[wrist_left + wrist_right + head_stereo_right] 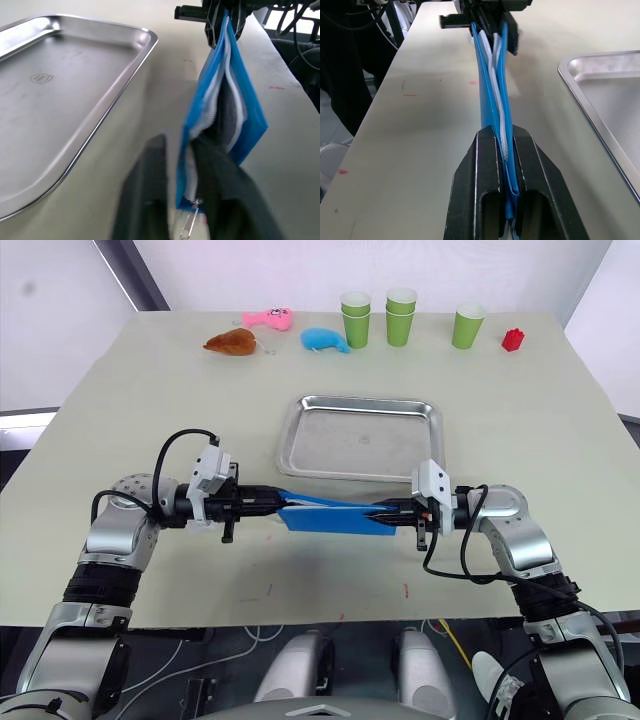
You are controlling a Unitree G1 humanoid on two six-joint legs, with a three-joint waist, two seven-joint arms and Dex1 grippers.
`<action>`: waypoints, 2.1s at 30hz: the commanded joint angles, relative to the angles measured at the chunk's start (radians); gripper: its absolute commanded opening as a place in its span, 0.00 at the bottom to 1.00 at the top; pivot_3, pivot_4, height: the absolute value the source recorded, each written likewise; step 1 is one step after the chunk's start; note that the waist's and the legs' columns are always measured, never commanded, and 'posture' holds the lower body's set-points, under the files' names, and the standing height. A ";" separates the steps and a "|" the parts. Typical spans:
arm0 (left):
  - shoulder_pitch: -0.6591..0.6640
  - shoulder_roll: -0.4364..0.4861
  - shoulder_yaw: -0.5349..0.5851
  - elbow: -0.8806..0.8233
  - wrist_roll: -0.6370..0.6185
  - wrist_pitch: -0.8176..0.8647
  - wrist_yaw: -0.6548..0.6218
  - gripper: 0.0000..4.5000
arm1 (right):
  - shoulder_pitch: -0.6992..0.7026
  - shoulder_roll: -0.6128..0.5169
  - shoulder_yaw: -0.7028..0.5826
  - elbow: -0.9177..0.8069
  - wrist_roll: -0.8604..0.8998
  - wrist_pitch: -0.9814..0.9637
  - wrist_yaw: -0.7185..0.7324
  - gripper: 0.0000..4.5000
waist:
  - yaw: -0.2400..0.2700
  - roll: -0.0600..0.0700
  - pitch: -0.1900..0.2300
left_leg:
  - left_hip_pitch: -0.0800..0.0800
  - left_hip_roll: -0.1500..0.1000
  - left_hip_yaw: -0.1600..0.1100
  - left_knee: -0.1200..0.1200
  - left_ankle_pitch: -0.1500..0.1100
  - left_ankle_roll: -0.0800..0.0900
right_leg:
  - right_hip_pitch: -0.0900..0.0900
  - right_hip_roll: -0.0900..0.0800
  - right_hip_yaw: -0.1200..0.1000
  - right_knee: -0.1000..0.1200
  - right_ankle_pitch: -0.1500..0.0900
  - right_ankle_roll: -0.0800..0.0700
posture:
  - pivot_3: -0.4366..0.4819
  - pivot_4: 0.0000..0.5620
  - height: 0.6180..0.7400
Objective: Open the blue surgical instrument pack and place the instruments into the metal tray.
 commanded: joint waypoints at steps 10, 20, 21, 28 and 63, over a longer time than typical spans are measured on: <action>0.010 -0.012 0.001 -0.012 -0.006 -0.018 0.000 0.01 | 0.018 -0.044 -0.036 -0.099 0.066 0.069 0.003 0.00 | 0.000 0.000 0.000 | 0.000 0.000 0.000 0.000 0.000 0.000 | 0.000 0.000 0.000 0.000 0.000 0.000 | 0.48 0.27 1.00; 0.016 -0.023 -0.004 -0.016 -0.003 -0.019 0.006 0.00 | 0.030 -0.104 -0.081 -0.192 0.147 0.173 -0.008 0.89 | 0.001 0.000 0.000 | 0.000 0.000 0.000 0.000 0.000 0.000 | 0.000 0.000 0.000 0.000 0.000 0.000 | 0.48 0.27 1.00; 0.018 -0.024 -0.006 -0.019 -0.003 -0.017 0.006 0.00 | 0.031 -0.108 -0.089 -0.203 0.160 0.188 -0.014 1.00 | 0.001 0.000 0.000 | 0.000 0.000 0.000 0.000 0.000 0.000 | 0.000 0.000 0.000 0.000 0.000 0.000 | 0.48 0.27 1.00; 0.010 -0.030 -0.014 -0.006 0.002 -0.020 0.001 0.00 | 0.015 -0.127 -0.182 -0.272 0.314 0.351 -0.063 1.00 | 0.001 0.000 0.000 | 0.000 0.000 -0.001 0.000 0.000 0.000 | 0.001 0.000 0.000 0.000 0.000 0.000 | 0.48 0.27 1.00; 0.020 -0.038 -0.104 0.129 0.121 -0.095 0.044 0.00 | 0.207 -0.213 0.074 -0.302 0.060 0.267 -0.016 0.01 | 0.002 -0.001 -0.001 | 0.001 -0.001 -0.001 0.001 0.000 0.000 | 0.002 -0.001 0.000 0.000 0.000 0.000 | 0.48 0.27 1.00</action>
